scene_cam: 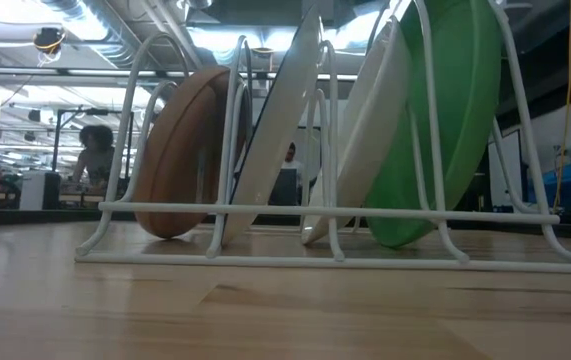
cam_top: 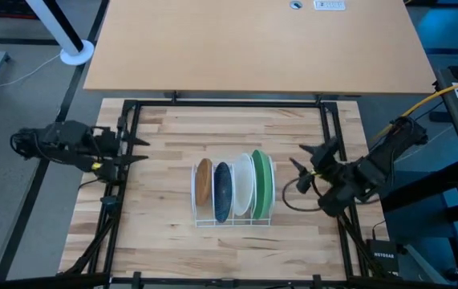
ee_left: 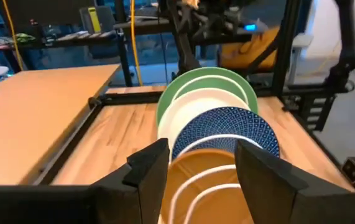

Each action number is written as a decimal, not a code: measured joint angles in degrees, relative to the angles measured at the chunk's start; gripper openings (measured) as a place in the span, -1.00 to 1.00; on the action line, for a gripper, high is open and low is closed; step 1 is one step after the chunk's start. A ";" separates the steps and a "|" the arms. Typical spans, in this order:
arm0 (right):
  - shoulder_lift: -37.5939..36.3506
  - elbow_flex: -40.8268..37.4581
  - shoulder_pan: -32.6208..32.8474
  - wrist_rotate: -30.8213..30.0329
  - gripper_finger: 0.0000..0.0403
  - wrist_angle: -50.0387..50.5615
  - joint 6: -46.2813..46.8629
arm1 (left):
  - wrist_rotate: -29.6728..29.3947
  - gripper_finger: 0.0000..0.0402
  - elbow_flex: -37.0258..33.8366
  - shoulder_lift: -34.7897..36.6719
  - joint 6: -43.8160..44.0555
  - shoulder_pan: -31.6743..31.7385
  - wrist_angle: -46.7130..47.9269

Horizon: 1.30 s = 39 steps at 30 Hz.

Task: Sort dishes
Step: Return to Home Position

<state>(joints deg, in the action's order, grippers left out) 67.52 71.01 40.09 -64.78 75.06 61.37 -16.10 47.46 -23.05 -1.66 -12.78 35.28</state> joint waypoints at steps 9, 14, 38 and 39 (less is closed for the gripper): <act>-5.14 -16.39 9.17 1.31 0.22 -19.88 -0.95 | -0.01 -0.13 -23.61 12.54 3.10 0.01 -17.86; -6.49 -24.99 13.27 -0.17 0.22 -29.92 -0.28 | -0.13 -0.13 -31.16 15.71 5.32 0.03 -23.34; -6.90 -53.98 17.68 7.36 0.22 -92.23 -16.88 | -1.71 -0.13 -35.88 20.28 6.41 0.07 -17.32; -6.90 -55.04 16.93 10.66 0.22 -98.87 -22.76 | -1.70 -0.13 -35.88 20.28 6.89 0.07 -17.35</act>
<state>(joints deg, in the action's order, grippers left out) 60.62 15.97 57.03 -54.12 -23.81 38.61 -17.80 11.57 -2.76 5.23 -12.71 17.93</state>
